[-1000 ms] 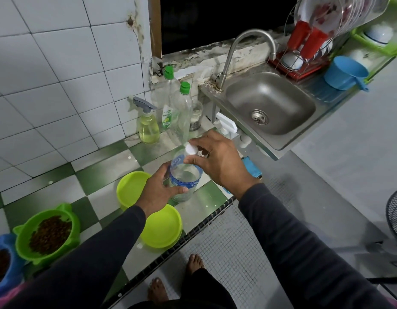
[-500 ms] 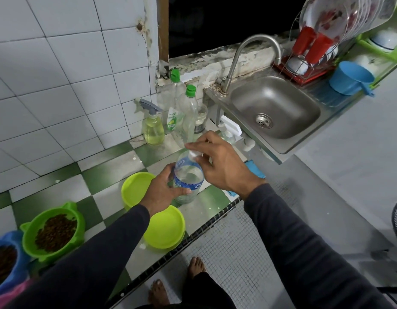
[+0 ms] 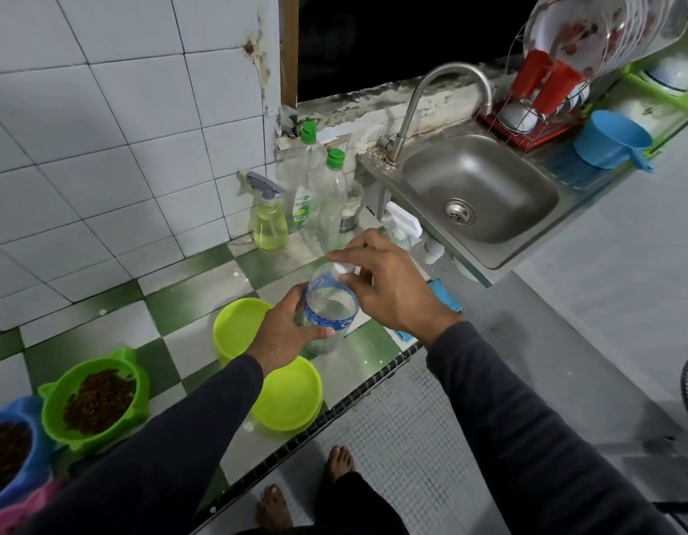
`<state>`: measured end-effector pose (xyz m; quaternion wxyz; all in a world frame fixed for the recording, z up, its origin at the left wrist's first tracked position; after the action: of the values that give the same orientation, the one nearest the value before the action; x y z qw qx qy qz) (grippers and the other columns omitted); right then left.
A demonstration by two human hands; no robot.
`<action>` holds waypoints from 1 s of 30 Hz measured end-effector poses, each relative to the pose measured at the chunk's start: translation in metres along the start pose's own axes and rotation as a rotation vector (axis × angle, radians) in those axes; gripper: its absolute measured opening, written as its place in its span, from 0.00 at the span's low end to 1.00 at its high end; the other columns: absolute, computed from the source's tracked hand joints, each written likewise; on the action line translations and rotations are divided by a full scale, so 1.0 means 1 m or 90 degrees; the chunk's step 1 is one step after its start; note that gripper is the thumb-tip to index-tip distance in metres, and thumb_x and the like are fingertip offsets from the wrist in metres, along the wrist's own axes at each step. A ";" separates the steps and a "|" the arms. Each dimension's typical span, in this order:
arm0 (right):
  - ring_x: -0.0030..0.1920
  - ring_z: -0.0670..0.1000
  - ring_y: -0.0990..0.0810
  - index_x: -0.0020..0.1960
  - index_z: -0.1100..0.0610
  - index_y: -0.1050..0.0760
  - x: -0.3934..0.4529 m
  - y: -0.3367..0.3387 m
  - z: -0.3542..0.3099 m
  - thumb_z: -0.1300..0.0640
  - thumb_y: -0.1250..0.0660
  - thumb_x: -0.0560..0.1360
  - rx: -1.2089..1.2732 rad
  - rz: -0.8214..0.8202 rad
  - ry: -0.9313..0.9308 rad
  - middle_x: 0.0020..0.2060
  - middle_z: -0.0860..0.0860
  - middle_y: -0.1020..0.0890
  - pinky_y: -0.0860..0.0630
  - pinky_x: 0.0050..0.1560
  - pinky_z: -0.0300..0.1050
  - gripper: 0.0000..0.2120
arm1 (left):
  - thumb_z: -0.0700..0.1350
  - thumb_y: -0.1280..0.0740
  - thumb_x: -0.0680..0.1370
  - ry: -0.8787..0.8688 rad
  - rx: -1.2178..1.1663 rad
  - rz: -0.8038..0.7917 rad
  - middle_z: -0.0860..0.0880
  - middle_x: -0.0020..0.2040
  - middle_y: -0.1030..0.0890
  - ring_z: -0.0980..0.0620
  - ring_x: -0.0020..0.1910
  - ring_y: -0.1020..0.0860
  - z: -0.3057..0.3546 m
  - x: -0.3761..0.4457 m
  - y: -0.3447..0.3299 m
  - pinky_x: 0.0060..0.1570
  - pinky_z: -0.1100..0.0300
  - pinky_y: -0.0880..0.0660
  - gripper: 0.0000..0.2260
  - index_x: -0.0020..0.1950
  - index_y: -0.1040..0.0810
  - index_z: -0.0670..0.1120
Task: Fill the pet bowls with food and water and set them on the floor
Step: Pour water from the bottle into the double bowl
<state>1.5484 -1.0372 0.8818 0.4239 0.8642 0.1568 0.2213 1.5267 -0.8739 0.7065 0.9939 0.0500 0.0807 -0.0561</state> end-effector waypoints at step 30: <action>0.41 0.49 0.28 0.48 0.56 0.23 0.009 -0.007 0.006 0.38 0.25 0.72 -0.128 0.009 -0.102 0.43 0.47 0.27 0.28 0.42 0.45 0.22 | 0.54 0.18 0.62 0.012 0.019 -0.002 0.58 0.62 0.17 0.58 0.63 0.20 0.004 -0.003 0.000 0.63 0.51 0.21 0.36 0.68 0.25 0.57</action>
<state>1.5585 -1.0331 0.8751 0.5177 0.8335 0.0933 0.1692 1.5244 -0.8741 0.7112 0.9922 0.0653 0.0891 -0.0580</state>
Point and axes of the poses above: each hand's wrist, its own x-axis towards the middle knuckle, its own y-axis out of the back of the hand, z = x × y, the point moved 4 cm from there along x, towards the middle knuckle
